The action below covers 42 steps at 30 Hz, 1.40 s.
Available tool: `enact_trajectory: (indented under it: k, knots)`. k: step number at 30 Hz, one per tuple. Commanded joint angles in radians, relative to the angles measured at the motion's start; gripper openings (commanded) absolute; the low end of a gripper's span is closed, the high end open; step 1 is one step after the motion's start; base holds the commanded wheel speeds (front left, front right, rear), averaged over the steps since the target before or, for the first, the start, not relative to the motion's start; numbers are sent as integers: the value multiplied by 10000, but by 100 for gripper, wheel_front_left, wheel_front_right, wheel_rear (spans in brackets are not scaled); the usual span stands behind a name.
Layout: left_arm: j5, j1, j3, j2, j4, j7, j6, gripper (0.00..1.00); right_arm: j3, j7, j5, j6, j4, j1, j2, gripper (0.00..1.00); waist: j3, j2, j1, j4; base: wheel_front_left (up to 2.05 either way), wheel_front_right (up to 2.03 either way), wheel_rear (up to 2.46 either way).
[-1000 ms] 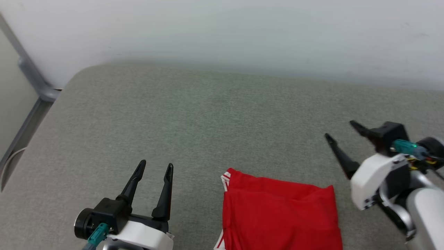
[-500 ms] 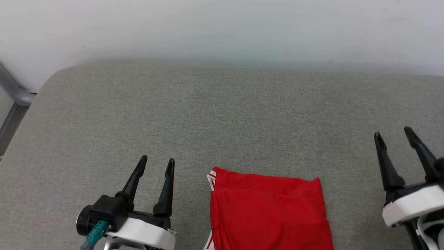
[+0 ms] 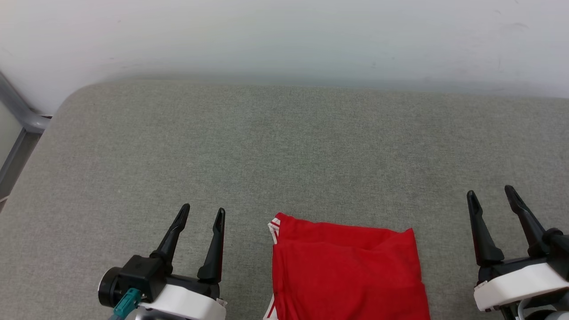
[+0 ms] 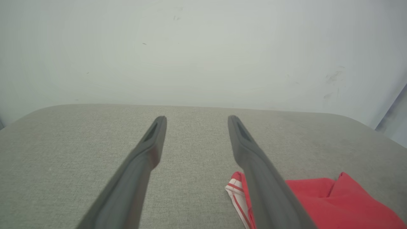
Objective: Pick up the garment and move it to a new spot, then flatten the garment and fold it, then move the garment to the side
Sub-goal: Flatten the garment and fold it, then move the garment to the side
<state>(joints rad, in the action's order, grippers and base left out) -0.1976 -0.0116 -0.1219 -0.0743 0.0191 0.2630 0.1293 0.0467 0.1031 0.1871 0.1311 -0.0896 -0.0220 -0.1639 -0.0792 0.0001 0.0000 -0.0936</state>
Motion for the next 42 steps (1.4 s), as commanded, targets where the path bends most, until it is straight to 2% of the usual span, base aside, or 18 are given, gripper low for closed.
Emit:
enact_trajectory:
  k: [1, 9, 14, 20, 26, 31, 39, 40, 41, 42]
  knots:
    - [25, 2, 19, 35, -25, 20, 18, 100, -20, -55, -43, -8, -13, -31, 14, 100, 0, -1, 0, -17, 0, 0, 0]
    - [36, 134, -9, 53, -22, 20, 18, 100, -235, -908, 273, -8, -155, -175, -181, 100, -121, -1, 0, -203, 0, 0, 0]
    - [-23, 213, -41, 65, 21, 20, 18, 100, -675, -2875, 765, -7, -256, -452, -283, 100, -335, -1, 0, -359, 0, 0, 0]
    - [-48, 389, -138, 84, 97, 20, 19, 100, -702, -5629, 1496, -7, -708, -908, 25, 100, -663, -1, 0, -574, 0, 0, 0]
    - [0, 562, -283, 97, 136, 20, 19, 100, -258, -8010, 1155, -7, -1048, -1232, 381, 100, -1049, -1, 0, -794, 0, 0, 0]
    - [-7, 718, -396, 109, 136, 20, 19, 100, -205, -8694, 784, -7, -936, -988, 610, 100, -1350, -1, 0, -946, 0, 0, 0]
    - [5, 1037, -579, 108, 206, 20, 19, 100, -707, -8990, 822, -7, 250, -515, 593, 100, -1751, -1, 0, -1078, 0, 0, 0]
    - [-14, 1078, -634, 95, 239, 20, 19, 100, -723, -8959, 761, -7, 438, -463, 538, 60, -1781, -1, 0, -1105, 0, 0, 0]
    - [-21, 1100, -696, 68, 272, 20, 19, 100, -761, -8919, 708, -7, 603, -401, 500, 0, -1797, -1, 0, -1121, 0, 0, 0]
    - [-20, 1135, -730, 51, 296, 20, 19, 100, -833, -8895, 660, -8, 755, -338, 460, 0, -1811, -1, 0, -1131, 0, 0, 0]
